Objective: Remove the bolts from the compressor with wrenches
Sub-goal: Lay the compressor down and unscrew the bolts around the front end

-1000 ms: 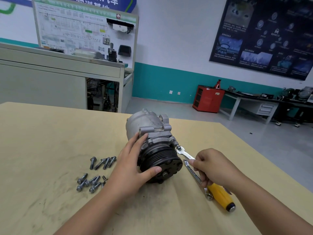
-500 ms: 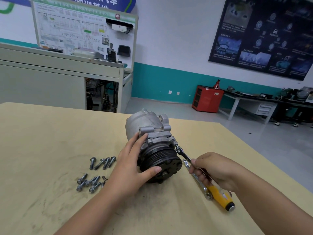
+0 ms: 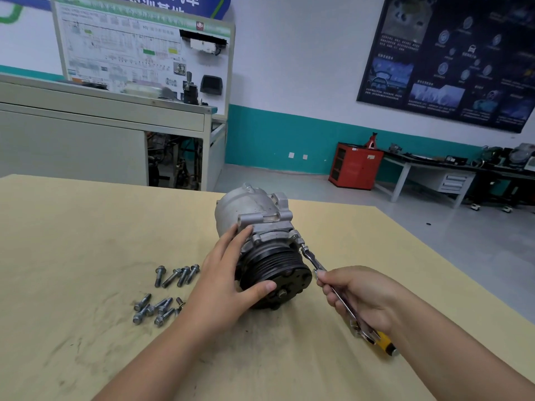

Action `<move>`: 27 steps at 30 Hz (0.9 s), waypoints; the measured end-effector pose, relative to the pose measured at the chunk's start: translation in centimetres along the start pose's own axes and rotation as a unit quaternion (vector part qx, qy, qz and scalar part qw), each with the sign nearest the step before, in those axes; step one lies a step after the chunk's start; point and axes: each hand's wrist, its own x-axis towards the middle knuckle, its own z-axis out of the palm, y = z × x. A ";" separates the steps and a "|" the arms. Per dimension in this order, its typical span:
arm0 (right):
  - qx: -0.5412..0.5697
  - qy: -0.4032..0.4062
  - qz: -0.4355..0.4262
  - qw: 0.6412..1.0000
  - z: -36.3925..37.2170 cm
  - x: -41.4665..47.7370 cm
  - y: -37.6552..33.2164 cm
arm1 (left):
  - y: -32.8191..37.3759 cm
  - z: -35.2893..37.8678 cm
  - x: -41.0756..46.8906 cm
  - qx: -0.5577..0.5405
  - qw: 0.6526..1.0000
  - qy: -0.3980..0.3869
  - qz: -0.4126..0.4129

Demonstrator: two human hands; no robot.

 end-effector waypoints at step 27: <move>-0.302 0.099 -0.224 0.921 -1.1 0.8 1.0 | -0.1 0.0 0.0 -0.002 1.000 -0.002 0.001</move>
